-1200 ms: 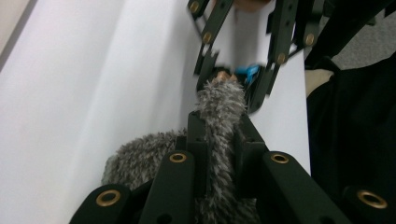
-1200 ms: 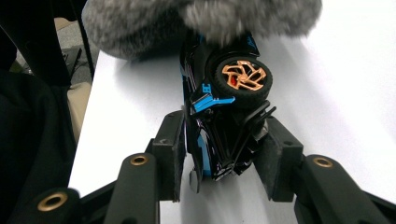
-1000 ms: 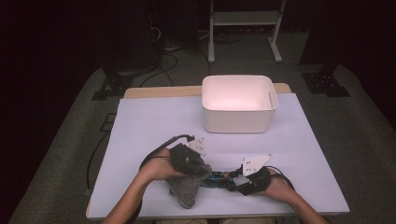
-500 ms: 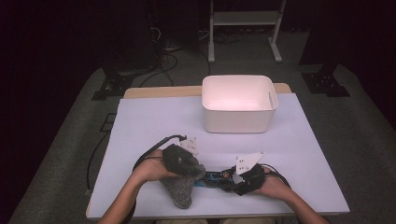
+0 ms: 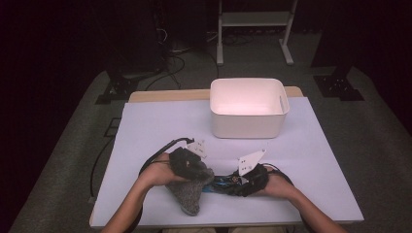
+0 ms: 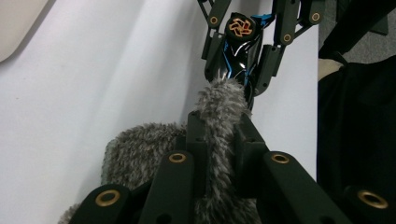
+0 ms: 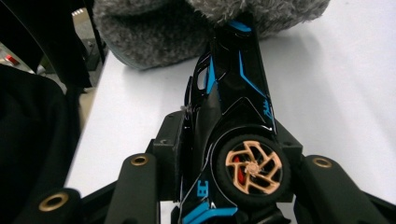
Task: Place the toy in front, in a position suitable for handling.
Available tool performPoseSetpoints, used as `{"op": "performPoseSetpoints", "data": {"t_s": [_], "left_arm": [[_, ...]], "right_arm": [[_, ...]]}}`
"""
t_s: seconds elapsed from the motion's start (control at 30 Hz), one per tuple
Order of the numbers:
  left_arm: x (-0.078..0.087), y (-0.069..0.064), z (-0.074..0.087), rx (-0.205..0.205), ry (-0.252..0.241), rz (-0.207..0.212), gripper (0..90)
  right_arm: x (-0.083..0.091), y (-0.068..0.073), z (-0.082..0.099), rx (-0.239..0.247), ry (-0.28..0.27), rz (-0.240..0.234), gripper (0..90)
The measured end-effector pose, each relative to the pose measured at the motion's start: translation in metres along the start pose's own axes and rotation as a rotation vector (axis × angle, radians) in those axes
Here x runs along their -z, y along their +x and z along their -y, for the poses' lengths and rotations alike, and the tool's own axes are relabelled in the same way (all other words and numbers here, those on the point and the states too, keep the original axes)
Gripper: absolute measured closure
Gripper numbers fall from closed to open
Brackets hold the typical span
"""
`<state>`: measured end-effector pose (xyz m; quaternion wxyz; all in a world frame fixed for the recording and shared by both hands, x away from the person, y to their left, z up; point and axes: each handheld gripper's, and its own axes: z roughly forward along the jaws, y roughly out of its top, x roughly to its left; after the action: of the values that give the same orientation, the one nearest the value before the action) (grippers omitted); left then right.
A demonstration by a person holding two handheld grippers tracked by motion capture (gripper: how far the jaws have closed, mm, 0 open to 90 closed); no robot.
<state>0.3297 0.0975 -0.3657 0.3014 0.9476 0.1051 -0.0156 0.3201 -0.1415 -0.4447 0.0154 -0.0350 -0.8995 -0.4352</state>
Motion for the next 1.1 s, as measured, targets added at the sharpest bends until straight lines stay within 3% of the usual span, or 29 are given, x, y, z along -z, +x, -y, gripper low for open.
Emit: {"op": "performPoseSetpoints", "data": {"t_s": [0.17, 0.33, 0.47, 0.6, 0.77, 1.1], "left_arm": [[-0.001, 0.013, -0.008, 0.015, 0.002, -0.021, 79.5], [-0.007, 0.024, -0.016, 0.029, 0.016, -0.018, 79.6], [-0.012, 0.023, -0.015, 0.032, 0.017, -0.001, 79.6], [-0.011, 0.018, -0.012, 0.036, 0.01, 0.01, 79.6], [-0.011, 0.012, -0.007, 0.032, 0.001, 0.031, 79.5], [-0.013, -0.007, 0.0, -0.013, 0.023, 0.055, 79.6]], "right_arm": [[0.007, -0.018, -0.007, 0.028, 0.03, 0.031, 56.0], [0.01, -0.031, -0.003, -0.008, 0.035, 0.035, 55.6], [0.01, -0.028, 0.004, -0.041, 0.006, 0.05, 54.4], [0.013, -0.024, 0.003, -0.085, -0.005, 0.052, 44.3], [0.017, -0.019, 0.0, -0.115, -0.013, 0.049, 40.5], [0.026, -0.002, -0.001, -0.17, -0.025, 0.084, 28.9]]}}
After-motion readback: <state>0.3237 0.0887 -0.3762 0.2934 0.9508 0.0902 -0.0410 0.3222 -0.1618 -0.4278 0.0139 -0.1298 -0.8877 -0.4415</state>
